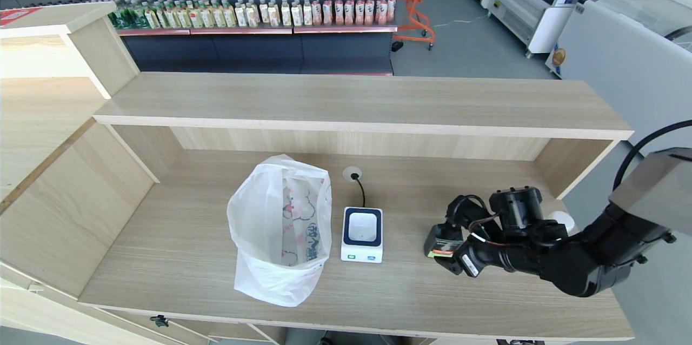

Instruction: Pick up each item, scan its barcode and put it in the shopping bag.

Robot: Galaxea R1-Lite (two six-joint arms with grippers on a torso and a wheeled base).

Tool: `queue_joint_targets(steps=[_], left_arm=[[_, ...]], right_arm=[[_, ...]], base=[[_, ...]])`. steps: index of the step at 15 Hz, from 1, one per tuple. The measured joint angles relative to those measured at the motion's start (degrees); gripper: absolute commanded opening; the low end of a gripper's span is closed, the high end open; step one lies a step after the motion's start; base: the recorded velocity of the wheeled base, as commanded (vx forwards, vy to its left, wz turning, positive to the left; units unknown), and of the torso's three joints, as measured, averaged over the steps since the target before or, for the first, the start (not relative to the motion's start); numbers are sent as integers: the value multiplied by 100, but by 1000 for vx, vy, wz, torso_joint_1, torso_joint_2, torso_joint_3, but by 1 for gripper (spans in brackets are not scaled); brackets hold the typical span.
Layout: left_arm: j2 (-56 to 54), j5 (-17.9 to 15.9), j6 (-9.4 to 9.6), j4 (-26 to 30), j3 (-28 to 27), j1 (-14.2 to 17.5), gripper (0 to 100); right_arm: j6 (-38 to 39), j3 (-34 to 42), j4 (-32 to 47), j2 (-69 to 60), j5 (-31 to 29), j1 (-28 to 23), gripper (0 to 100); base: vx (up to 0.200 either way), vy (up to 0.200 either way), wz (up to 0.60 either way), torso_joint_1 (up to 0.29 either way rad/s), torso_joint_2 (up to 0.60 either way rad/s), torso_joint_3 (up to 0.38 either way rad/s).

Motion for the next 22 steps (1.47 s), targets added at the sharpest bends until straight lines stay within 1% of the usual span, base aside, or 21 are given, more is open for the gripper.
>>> queue_joint_targets(steps=[5, 8, 9, 12, 13, 17, 20, 22], left_arm=[[0, 0, 0, 0, 0, 0, 100], [0, -2, 0, 0, 0, 0, 100], [0, -2, 0, 0, 0, 0, 100], [0, 0, 0, 0, 0, 0, 100], [0, 0, 0, 0, 0, 0, 100], [0, 0, 0, 0, 0, 0, 100], [0, 0, 0, 0, 0, 0, 100], [0, 0, 0, 0, 0, 0, 100]], right_arm=[[57, -375, -433, 500, -13, 245, 100], [60, -614, -468, 733, -27, 343, 100], [57, -662, -479, 794, -27, 362, 0], [82, -706, -547, 931, -130, 405, 0], [222, -703, -674, 965, -148, 441, 0], [1242, -662, -1382, 1003, -185, 734, 0], [1380, -100, -1903, 711, -460, 741, 0], [1407, 678, -2231, 199, -621, 642, 0]], base=[[0, 0, 0, 0, 0, 0], [0, 0, 0, 0, 0, 0], [0, 0, 0, 0, 0, 0], [0, 0, 0, 0, 0, 0], [0, 0, 0, 0, 0, 0], [0, 0, 0, 0, 0, 0], [0, 0, 0, 0, 0, 0], [0, 0, 0, 0, 0, 0]])
